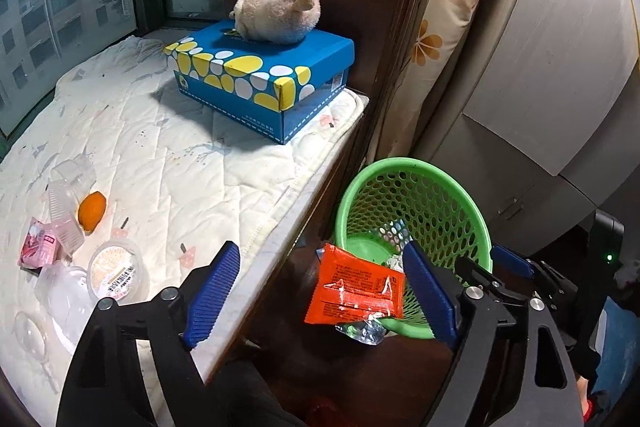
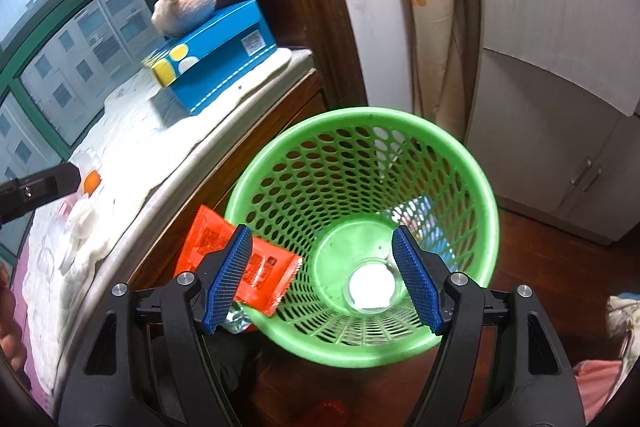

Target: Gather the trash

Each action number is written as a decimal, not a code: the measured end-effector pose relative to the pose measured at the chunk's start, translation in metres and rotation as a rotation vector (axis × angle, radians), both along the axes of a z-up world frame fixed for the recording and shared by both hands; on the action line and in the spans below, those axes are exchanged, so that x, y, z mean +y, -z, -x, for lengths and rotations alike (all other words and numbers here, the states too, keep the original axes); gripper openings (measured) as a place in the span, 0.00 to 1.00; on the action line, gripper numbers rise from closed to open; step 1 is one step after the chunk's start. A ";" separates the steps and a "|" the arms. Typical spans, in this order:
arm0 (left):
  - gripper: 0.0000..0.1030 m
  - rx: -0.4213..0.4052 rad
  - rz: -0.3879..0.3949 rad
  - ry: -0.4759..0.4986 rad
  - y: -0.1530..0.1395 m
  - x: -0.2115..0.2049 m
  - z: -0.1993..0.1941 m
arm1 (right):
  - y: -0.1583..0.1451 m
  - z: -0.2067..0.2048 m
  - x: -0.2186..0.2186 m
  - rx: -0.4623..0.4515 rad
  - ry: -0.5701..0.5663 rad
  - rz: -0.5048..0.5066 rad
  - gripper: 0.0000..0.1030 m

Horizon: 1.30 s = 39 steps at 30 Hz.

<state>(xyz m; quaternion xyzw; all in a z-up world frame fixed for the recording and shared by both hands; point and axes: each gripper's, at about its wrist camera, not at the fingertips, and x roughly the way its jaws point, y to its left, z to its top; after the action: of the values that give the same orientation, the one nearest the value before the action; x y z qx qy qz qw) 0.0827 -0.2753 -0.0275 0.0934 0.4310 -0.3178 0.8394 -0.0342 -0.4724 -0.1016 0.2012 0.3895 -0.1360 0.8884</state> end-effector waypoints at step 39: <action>0.93 -0.041 0.034 -0.294 -0.016 0.137 -0.019 | 0.081 -0.056 0.153 0.224 -0.358 0.544 0.86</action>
<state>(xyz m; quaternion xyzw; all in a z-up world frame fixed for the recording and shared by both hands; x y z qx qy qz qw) 0.1018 -0.1383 -0.0120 0.0217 0.4172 -0.1968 0.8870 0.0217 -0.3195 -0.1821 -0.1308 0.4635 -0.0980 0.8709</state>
